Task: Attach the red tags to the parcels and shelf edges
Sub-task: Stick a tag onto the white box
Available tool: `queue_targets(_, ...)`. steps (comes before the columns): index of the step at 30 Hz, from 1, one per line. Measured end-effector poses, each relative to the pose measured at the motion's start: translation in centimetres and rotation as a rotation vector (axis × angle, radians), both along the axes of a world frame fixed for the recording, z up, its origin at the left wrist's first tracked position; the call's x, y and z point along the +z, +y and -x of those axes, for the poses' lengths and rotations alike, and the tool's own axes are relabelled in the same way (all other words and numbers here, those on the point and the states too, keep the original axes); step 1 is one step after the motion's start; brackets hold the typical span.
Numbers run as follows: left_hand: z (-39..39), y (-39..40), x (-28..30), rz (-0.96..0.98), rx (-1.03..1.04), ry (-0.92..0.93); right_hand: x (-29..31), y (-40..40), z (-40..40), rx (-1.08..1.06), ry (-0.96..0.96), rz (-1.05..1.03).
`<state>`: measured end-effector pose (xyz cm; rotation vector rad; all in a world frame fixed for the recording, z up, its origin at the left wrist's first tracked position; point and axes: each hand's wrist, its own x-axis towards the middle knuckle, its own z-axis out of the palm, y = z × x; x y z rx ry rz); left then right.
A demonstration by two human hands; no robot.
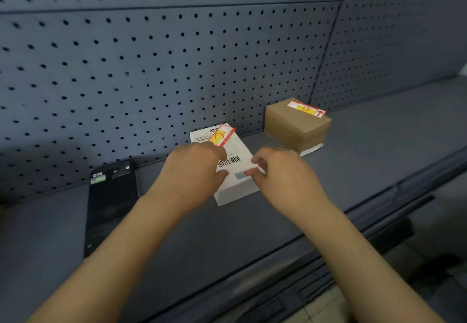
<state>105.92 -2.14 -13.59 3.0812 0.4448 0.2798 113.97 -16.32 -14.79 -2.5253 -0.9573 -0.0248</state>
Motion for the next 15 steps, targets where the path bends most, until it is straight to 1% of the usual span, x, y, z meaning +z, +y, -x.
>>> queue_targets(3, -1.1, -0.2, -0.2, 0.0, 0.057, -0.018, -0.2, 0.5, -1.9, 0.039, 0.019, -0.029)
queue_targets(9, -2.9, 1.9, -1.0, -0.101, 0.221, -0.03, -0.6, 3.8, -5.1, 0.07, 0.022, -0.023)
queue_targets(15, -3.9, 4.3, -1.5, -0.061, 0.275, -0.032, -0.8, 7.8, -6.6, 0.073, -0.001, -0.024)
